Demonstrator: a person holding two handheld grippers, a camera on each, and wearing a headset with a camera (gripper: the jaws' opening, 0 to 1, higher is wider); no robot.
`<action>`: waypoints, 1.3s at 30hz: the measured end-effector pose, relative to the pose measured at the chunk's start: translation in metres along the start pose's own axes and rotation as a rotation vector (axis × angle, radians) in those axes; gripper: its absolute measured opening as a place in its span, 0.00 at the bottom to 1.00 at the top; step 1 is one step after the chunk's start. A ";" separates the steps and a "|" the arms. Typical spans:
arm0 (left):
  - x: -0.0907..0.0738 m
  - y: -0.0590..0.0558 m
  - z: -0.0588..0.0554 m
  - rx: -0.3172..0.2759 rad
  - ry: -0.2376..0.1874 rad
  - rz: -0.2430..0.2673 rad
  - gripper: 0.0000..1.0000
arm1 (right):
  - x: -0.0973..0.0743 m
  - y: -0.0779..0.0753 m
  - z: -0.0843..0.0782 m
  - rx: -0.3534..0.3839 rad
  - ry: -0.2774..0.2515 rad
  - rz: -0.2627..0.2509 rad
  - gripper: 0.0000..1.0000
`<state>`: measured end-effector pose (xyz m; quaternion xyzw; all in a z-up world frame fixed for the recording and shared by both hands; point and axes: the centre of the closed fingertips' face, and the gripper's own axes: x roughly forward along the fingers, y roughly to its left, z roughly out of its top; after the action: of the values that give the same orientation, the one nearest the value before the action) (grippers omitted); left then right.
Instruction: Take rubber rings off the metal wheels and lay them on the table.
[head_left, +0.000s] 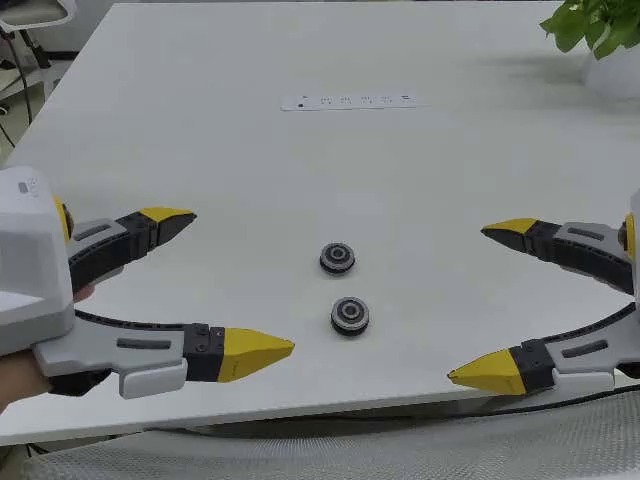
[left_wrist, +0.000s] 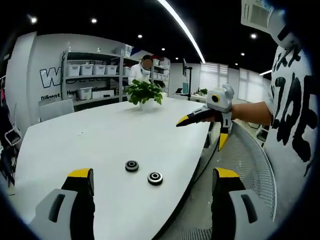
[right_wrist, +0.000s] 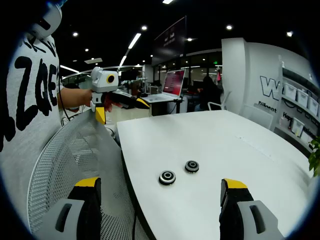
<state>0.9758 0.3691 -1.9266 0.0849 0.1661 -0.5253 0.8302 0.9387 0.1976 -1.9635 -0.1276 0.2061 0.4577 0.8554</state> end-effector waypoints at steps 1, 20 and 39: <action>0.000 0.000 0.000 0.004 0.000 -0.002 0.99 | 0.000 0.000 0.000 0.003 -0.001 -0.002 0.99; 0.020 0.001 0.005 0.024 -0.005 -0.101 0.99 | -0.001 -0.008 -0.005 0.030 0.010 -0.068 0.99; 0.008 0.003 0.000 0.021 0.004 -0.067 0.99 | 0.004 -0.011 -0.001 0.015 0.001 -0.055 0.99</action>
<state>0.9823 0.3634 -1.9295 0.0891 0.1651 -0.5544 0.8108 0.9495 0.1939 -1.9657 -0.1271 0.2064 0.4326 0.8684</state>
